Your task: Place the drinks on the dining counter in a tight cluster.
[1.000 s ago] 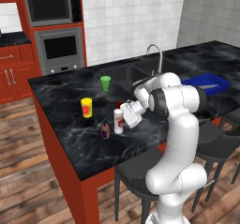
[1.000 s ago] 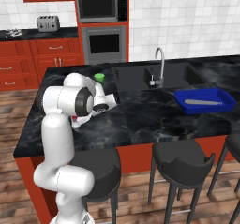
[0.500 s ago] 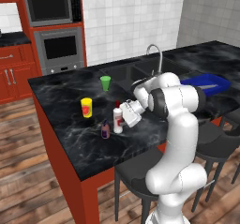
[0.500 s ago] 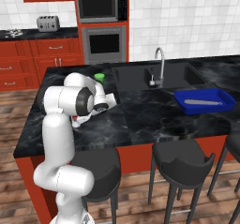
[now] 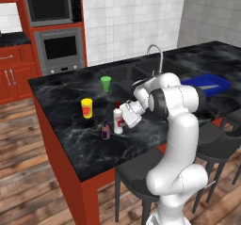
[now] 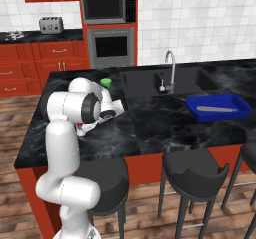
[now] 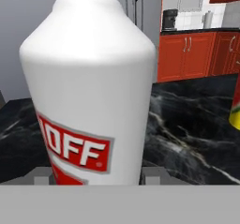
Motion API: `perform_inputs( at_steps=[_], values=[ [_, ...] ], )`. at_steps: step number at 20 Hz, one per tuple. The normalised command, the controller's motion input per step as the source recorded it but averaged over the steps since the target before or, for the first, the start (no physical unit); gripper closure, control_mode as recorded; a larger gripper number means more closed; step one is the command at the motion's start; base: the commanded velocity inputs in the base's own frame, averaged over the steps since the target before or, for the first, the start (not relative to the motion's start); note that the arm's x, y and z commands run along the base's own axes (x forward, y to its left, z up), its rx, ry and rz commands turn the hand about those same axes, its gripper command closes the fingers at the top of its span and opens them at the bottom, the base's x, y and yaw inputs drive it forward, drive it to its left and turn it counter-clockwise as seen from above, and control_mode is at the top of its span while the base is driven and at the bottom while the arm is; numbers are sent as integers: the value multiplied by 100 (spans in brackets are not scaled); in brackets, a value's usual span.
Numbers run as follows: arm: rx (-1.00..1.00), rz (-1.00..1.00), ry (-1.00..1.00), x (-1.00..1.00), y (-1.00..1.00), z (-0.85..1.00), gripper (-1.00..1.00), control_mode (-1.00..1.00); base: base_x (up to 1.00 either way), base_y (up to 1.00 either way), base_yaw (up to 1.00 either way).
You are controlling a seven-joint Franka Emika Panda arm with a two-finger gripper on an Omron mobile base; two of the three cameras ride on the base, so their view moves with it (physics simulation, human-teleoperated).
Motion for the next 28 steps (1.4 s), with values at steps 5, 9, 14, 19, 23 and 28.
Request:
perform_inputs(
  at_steps=[5, 9, 14, 19, 23, 28],
  values=[
    [0, 0, -1, 0, 0, -2, 100, -100, 0, 0, 0],
    [0, 0, 0, 0, 0, 0, -100, -100, 0, 0, 0],
    [0, 0, 0, 0, 0, 0, -100, -100, 0, 0, 0],
    [0, 0, 0, 0, 0, 0, -100, -100, 0, 0, 0],
    [0, 0, 0, 0, 0, 0, -100, -100, 0, 0, 0],
    [0, 0, 0, 0, -3, -1, -100, -100, 0, 0, 0]
  ],
)
